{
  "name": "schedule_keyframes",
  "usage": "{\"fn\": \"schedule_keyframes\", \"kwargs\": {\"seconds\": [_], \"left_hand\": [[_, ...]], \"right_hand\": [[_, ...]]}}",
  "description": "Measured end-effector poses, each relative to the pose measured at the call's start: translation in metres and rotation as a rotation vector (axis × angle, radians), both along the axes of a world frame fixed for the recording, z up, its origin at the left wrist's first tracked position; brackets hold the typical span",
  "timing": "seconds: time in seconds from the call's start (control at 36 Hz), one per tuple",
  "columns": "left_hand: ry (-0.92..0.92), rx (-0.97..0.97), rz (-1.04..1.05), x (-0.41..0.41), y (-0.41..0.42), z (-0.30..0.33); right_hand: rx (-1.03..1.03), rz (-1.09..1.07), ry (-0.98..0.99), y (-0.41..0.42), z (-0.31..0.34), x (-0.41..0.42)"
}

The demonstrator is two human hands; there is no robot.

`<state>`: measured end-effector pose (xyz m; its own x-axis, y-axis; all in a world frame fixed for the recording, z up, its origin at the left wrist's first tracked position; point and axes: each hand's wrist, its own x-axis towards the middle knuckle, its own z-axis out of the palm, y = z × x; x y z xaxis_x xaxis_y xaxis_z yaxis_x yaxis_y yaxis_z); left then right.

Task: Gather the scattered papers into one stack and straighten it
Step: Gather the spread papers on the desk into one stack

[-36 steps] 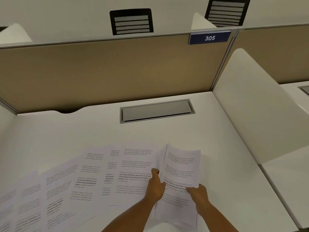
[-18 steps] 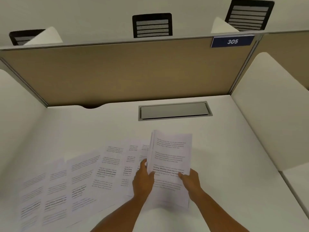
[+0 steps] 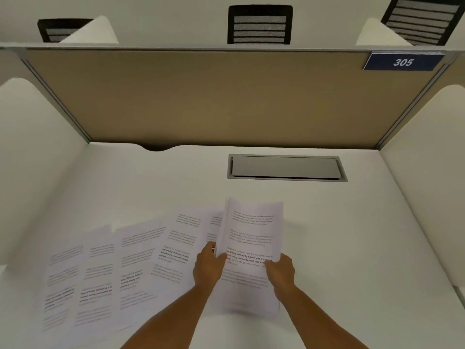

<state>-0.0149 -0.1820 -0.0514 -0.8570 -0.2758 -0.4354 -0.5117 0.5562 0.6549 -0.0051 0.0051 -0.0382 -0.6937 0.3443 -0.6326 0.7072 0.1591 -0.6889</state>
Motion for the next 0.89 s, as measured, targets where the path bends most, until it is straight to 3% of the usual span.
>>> {"fn": "schedule_keyframes", "kwargs": {"seconds": [0.14, 0.19, 0.47, 0.89], "left_hand": [[-0.030, -0.019, 0.026, 0.001, 0.009, -0.015], [-0.041, -0.034, 0.037, 0.000, 0.012, -0.021], [-0.140, -0.120, 0.013, -0.016, 0.017, -0.033], [-0.099, 0.192, 0.016, -0.019, 0.017, -0.018]], "right_hand": [[0.357, 0.104, -0.186, -0.016, -0.014, -0.007], [0.412, 0.125, -0.272, -0.020, -0.016, -0.009], [0.351, 0.077, -0.323, -0.022, -0.028, -0.017], [0.156, -0.148, -0.099, -0.028, -0.017, -0.014]]}}
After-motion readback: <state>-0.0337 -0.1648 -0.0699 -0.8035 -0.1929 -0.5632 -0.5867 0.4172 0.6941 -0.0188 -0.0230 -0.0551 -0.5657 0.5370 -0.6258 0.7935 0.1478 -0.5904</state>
